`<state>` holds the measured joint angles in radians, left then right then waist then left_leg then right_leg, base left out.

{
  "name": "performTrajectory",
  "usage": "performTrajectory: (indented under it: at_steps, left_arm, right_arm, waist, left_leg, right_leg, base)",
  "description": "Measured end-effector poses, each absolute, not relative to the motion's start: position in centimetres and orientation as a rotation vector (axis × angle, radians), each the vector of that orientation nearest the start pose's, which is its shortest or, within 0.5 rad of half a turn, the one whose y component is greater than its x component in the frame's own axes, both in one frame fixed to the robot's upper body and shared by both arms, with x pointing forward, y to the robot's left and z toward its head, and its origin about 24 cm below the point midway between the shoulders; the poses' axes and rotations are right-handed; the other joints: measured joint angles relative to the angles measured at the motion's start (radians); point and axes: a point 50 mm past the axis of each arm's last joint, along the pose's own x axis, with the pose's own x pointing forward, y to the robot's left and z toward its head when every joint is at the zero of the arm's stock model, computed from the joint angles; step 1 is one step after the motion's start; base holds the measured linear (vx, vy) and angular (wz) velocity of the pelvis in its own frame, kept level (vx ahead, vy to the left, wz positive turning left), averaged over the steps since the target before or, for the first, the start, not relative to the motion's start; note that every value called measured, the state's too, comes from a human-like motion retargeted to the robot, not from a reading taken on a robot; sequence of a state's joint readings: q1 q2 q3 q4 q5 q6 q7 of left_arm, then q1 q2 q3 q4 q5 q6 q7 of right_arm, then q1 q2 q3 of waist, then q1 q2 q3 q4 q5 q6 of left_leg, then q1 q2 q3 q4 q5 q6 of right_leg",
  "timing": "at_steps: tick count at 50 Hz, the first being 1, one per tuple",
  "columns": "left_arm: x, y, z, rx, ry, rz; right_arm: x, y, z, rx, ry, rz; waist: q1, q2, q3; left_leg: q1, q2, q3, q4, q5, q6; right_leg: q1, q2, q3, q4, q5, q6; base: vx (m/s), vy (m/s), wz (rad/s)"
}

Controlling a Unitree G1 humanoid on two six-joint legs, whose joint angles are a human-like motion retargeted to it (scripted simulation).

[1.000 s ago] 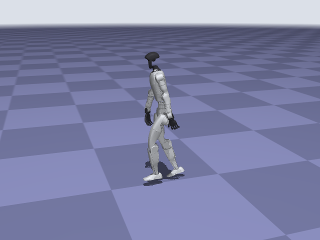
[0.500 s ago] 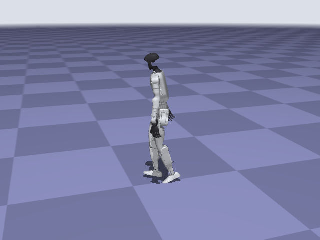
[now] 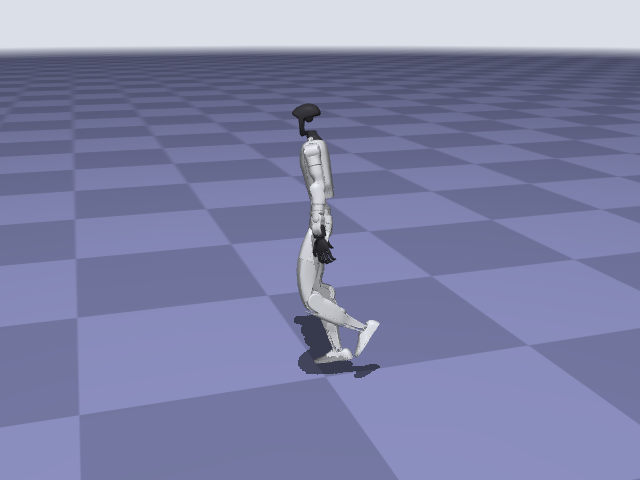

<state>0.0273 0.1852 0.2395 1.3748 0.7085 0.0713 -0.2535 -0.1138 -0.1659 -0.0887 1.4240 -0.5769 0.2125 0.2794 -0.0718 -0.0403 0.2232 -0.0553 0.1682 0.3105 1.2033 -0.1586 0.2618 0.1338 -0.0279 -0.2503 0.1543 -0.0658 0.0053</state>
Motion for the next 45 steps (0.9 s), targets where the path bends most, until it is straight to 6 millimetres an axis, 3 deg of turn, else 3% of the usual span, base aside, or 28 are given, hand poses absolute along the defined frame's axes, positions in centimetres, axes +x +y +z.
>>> performTrajectory:
  at_steps: [5, 8, 11, 12, 13, 15, 17, 20, 23, 26, 28, 30, 31, 34, 37, 42, 45]
  left_arm:
    - [1.7, 22.4, -17.4, 0.346, 1.596, -0.32]
    - [1.3, 21.1, -17.7, 0.304, 1.607, -0.341]
    - [1.2, 20.4, -17.8, 0.29, 1.607, -0.365]
    - [1.3, 20.3, -17.8, 0.289, 1.602, -0.375]
    - [1.5, 20.1, -17.8, 0.29, 1.593, -0.39]
    - [1.5, 19.9, -17.8, 0.3, 1.588, -0.425]
    - [1.7, 20.4, -17.7, 0.328, 1.596, -0.433]
    - [2.7, 21.1, -17.6, 0.387, 1.583, -0.407]
    - [4.1, 21.7, -17.4, 0.382, 1.544, -0.343]
    - [5.3, 22.0, -17.3, 0.332, 1.506, -0.282]
    - [5.6, 22.0, -17.2, 0.292, 1.494, -0.247]
    - [6.2, 22.6, -17.0, 0.284, 1.481, -0.213]
    - [6.7, 23.0, -16.9, 0.299, 1.47, -0.198]
    - [8.2, 24.4, -16.3, 0.368, 1.431, -0.157]
    - [9.7, 25.1, -15.8, 0.432, 1.38, -0.129]
    - [10.9, 25.1, -15.4, 0.43, 1.307, -0.136]
    - [10.5, 25.0, -15.5, 0.413, 1.311, -0.151]
  right_arm:
    - [11.8, -21.7, -15.9, -0.496, 1.479, 0.41]
    - [14.5, -21.8, -15.0, -0.572, 1.385, 0.423]
    - [16.7, -21.4, -14.3, -0.615, 1.302, 0.445]
    - [17.2, -21.2, -14.1, -0.623, 1.282, 0.455]
    - [17.7, -21.0, -13.9, -0.628, 1.267, 0.464]
    - [17.8, -20.5, -14.0, -0.625, 1.261, 0.486]
    - [17.2, -19.5, -14.4, -0.614, 1.267, 0.522]
    - [15.8, -18.5, -15.1, -0.589, 1.293, 0.555]
    - [13.9, -18.1, -15.8, -0.594, 1.341, 0.577]
    - [12.2, -18.3, -16.4, -0.622, 1.377, 0.582]
    - [11.0, -18.6, -16.7, -0.647, 1.4, 0.569]
    - [10.1, -19.0, -16.9, -0.659, 1.417, 0.535]
    - [9.7, -19.2, -17.0, -0.651, 1.429, 0.515]
    - [8.2, -19.8, -17.2, -0.592, 1.484, 0.467]
    - [5.9, -20.6, -17.4, -0.504, 1.565, 0.435]
    - [1.9, -22.3, -17.3, -0.422, 1.71, 0.354]
    - [-0.5, -23.0, -17.1, -0.402, 1.797, 0.317]
  waist:
    - [0.025, 0.039, -0.038]
    - [0.005, 0.028, -0.076]
    - [0.014, 0.049, -0.083]
    - [0.019, 0.055, -0.08]
    - [0.021, 0.05, -0.078]
    - [0.022, 0.015, -0.095]
    - [0.063, -0.028, -0.105]
    - [0.093, -0.028, -0.119]
    - [0.109, -0.015, -0.138]
    - [0.088, 0.026, -0.125]
    - [0.052, 0.058, -0.102]
    - [0.023, 0.082, -0.076]
    - [0.01, 0.087, -0.07]
    - [-0.026, 0.06, -0.063]
    - [-0.047, 0.013, -0.057]
    - [-0.071, -0.054, -0.031]
    - [-0.053, -0.071, -0.027]
  left_leg:
    - [-0.229, -0.048, 0.094, -0.066, 0.002, 0.0]
    - [-0.314, -0.213, 0.171, -0.387, 0.07, -0.018]
    - [-0.332, -0.298, 0.065, -0.718, 0.142, -0.204]
    - [-0.331, -0.311, 0.018, -0.792, 0.184, -0.228]
    - [-0.334, -0.326, -0.023, -0.827, 0.265, -0.163]
    - [-0.342, -0.345, 0.026, -0.785, 0.22, -0.048]
    - [-0.303, -0.238, 0.226, -0.69, 0.127, 0.0]
    - [-0.365, -0.268, 0.051, -0.652, 0.163, 0.0]
    - [-0.349, -0.164, 0.077, -0.649, 0.144, 0.0]
    - [-0.282, -0.1, 0.035, -0.691, 0.112, 0.0]
    - [-0.188, -0.088, 0.004, -0.735, 0.081, 0.0]
    - [-0.116, -0.063, -0.004, -0.776, 0.068, 0.0]
    - [-0.097, -0.053, -0.002, -0.787, 0.061, 0.0]
    - [-0.041, -0.075, 0.006, -0.844, 0.054, 0.0]
    - [0.033, -0.131, 0.006, -0.907, 0.043, 0.0]
    - [0.176, -0.211, -0.009, -0.954, -0.012, 0.0]
    - [0.279, -0.229, 0.022, -0.986, -0.052, 0.0]
  right_leg:
    - [0.023, -0.004, -0.053, -0.068, 0.064, 0.088]
    - [0.009, -0.081, -0.096, -0.103, 0.104, 0.166]
    - [0.03, -0.05, -0.109, -0.119, 0.09, 0.187]
    - [0.044, -0.038, -0.107, -0.124, 0.085, 0.196]
    - [0.061, -0.041, -0.105, -0.129, 0.082, 0.207]
    - [0.087, -0.076, -0.108, -0.135, 0.08, 0.235]
    - [0.112, -0.083, -0.066, -0.13, 0.08, 0.235]
    - [0.105, -0.048, -0.09, -0.111, 0.171, 0.256]
    - [0.055, -0.02, -0.189, -0.031, 0.3, 0.256]
    - [-0.024, 0.052, -0.115, 0.166, 0.39, 0.256]
    - [-0.062, 0.056, -0.069, 0.351, 0.327, 0.248]
    - [-0.116, 0.01, -0.15, 0.538, 0.216, 0.125]
    - [-0.148, 0.001, -0.177, 0.588, 0.177, 0.091]
    - [-0.262, 0.015, -0.166, 0.636, 0.076, 0.082]
    - [-0.339, 0.028, -0.134, 0.519, 0.007, 0.069]
    - [-0.359, 0.01, -0.107, 0.156, -0.07, -0.04]
    - [-0.343, 0.012, -0.103, 0.03, -0.117, -0.111]
  base:
    - [0.14, 0.59, 0.36]
    - [0.12, 0.75, 0.89]
    - [0.36, 0.21, 0.05]
    - [0.46, 0.08, -0.47]
    - [0.45, 0.06, -0.35]
    - [0.56, -0.03, -0.46]
    - [0.65, -0.18, -1.06]
    - [0.43, 0.04, -0.58]
    - [0.3, -0.19, -0.66]
    - [0.51, -0.04, -0.38]
    - [0.73, 0.37, 0.0]
    - [0.54, 0.21, -0.19]
    - [0.4, 0.04, -0.21]
    - [0.39, -0.04, 0.06]
    - [0.53, -0.06, 0.21]
    - [0.59, -0.09, 0.16]
    - [0.7, -0.09, -0.19]
